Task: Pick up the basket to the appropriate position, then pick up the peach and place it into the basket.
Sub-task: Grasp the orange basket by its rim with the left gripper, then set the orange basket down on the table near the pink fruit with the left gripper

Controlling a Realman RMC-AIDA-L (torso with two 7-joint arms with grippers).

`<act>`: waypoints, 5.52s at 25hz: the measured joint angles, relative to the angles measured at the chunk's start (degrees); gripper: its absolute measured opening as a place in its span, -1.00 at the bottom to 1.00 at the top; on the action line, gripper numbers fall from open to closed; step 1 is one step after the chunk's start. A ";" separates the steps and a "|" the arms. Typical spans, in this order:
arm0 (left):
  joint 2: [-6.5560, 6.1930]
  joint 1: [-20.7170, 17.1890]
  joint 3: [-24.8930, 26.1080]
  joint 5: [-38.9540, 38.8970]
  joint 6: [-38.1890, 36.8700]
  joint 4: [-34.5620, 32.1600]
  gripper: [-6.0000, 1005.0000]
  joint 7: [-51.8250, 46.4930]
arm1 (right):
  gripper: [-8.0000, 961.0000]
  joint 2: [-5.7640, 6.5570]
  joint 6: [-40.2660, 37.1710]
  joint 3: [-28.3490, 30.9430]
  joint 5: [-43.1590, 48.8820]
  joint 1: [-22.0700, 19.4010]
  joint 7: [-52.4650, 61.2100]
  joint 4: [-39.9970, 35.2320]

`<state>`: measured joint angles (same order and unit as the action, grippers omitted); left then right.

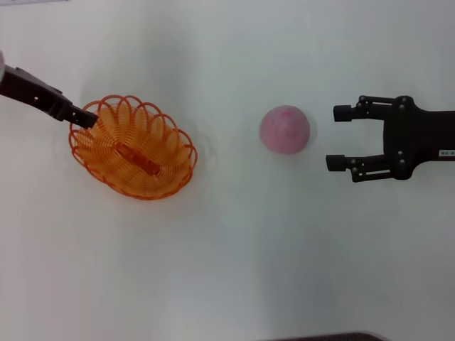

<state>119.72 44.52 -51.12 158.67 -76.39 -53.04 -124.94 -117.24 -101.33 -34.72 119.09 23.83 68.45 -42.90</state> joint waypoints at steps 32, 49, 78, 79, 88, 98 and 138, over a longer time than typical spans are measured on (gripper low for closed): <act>1.64 0.87 -2.29 0.35 6.39 5.31 0.40 0.83 | 0.84 -0.51 0.89 0.03 0.00 0.35 -0.86 0.45; 1.34 0.93 -1.54 0.00 5.23 4.61 -0.58 0.41 | 0.84 -0.63 1.38 0.00 0.00 0.43 -0.86 0.44; -2.73 0.85 16.55 -6.97 -7.83 2.89 -0.84 -2.30 | 0.84 -0.61 1.77 0.00 -0.09 1.97 -0.87 0.44; -2.86 0.88 17.01 -6.98 -8.09 2.90 -0.85 -2.84 | 0.84 -0.61 1.77 0.00 -0.09 2.08 -0.87 0.45; -2.70 0.91 17.32 -7.05 -8.39 2.93 -0.88 -8.27 | 0.84 -0.62 1.85 0.00 -0.28 2.62 -0.90 0.45; -1.49 -0.93 17.50 -7.08 -5.67 2.60 -0.88 -15.93 | 0.84 -0.19 1.09 0.00 -0.18 3.92 -0.42 0.45; 3.75 -11.13 16.94 -17.01 -0.33 -3.94 0.18 -21.41 | 0.84 0.35 0.32 2.28 -0.71 4.97 -1.38 -0.11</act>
<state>123.47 33.39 -34.18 141.66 -76.72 -56.97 -146.35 -116.89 -101.01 -32.44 118.38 28.80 67.07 -43.01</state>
